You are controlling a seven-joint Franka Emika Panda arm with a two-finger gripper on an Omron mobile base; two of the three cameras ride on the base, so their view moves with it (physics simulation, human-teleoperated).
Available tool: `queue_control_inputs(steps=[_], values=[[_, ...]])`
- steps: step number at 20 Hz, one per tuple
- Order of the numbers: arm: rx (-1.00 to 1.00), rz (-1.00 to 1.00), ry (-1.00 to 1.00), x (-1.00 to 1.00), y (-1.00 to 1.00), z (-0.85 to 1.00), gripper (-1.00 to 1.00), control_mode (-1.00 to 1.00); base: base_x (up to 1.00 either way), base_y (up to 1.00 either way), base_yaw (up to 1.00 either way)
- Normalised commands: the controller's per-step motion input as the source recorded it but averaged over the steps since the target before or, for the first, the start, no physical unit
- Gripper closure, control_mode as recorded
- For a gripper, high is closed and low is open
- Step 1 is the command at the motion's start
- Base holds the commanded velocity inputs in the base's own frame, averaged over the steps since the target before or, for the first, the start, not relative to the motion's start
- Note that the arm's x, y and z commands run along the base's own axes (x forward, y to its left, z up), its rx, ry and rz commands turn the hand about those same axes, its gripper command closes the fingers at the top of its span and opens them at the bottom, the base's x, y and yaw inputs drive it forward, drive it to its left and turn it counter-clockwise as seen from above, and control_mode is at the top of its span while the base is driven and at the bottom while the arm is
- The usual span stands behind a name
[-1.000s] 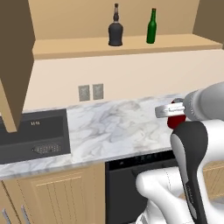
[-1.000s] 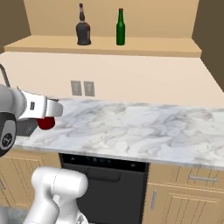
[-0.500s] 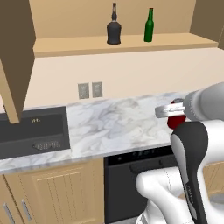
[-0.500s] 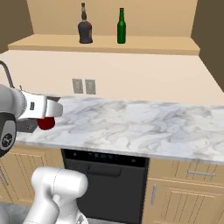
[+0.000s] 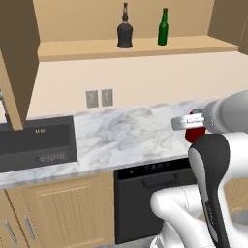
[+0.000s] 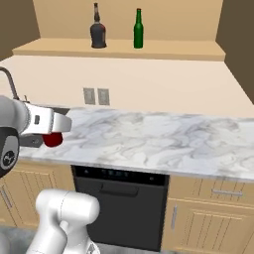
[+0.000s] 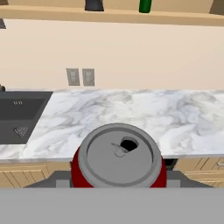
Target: Sort all alcoholic drinks to one cabinet, and non-alcoholic drinks to the other.
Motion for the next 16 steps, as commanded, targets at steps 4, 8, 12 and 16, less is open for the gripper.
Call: queue_control_inputs(steps=[4, 8, 12, 16], values=[[0.00, 0.00, 0.00, 0.00, 0.00, 0.00, 1.00, 1.00, -0.58, 0.15, 0.04], [0.00, 0.00, 0.00, 0.00, 0.00, 0.00, 1.00, 1.00, -0.57, 0.16, 0.09], [0.00, 0.00, 0.00, 0.00, 0.00, 0.00, 1.00, 1.00, -0.49, 0.16, 0.10], [0.00, 0.00, 0.00, 0.00, 0.00, 0.00, 1.00, 1.00, -0.47, 0.17, 0.12]])
